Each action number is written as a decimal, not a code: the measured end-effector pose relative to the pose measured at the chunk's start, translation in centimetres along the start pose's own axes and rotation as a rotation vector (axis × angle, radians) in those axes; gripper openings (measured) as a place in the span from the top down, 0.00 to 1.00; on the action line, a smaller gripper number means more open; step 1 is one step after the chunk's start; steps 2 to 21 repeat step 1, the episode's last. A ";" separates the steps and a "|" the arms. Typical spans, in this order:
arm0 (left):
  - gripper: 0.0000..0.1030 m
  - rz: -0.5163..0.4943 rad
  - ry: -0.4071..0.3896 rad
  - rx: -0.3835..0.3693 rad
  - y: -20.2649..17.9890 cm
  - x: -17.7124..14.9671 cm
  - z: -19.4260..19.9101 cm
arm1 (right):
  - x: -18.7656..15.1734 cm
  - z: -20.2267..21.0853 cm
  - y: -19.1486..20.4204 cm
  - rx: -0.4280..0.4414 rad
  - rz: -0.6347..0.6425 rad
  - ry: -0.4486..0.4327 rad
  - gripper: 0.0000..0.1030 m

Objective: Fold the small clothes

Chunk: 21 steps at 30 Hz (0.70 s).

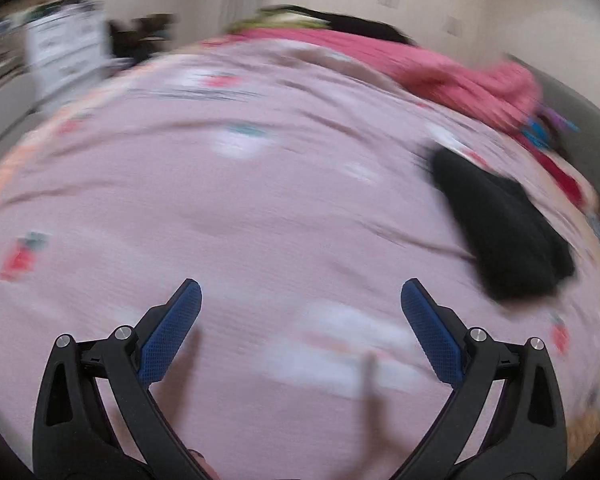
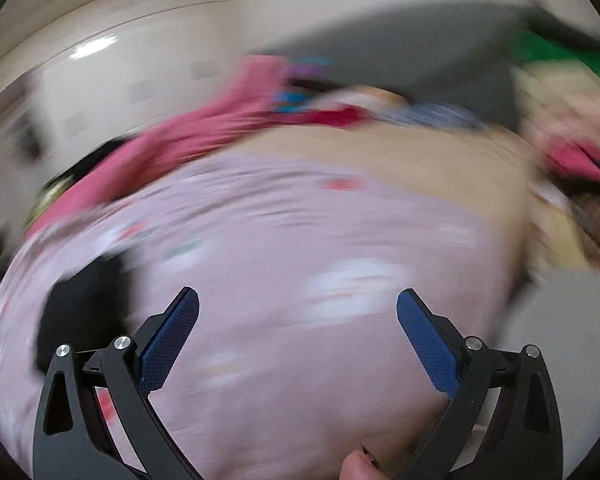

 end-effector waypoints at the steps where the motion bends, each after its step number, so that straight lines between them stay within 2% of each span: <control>1: 0.09 0.009 -0.019 0.059 2.3 0.9 0.0 | 0.3 -1.2 -2.9 -0.109 -0.003 -0.001 0.04; 21: 0.09 0.009 -0.019 0.059 2.3 0.9 0.0 | 0.3 -1.2 -2.9 -0.109 -0.003 -0.001 0.04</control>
Point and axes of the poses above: each gripper's, at about its wrist camera, not at the fingertips, and z roughly against the way its jaws point, y to its left, x to its top, the point moved 2 cm from there along -z, roughly the way its jaws point, and after that the axes turned 9 degrees about -y, right-handed, at the moved point
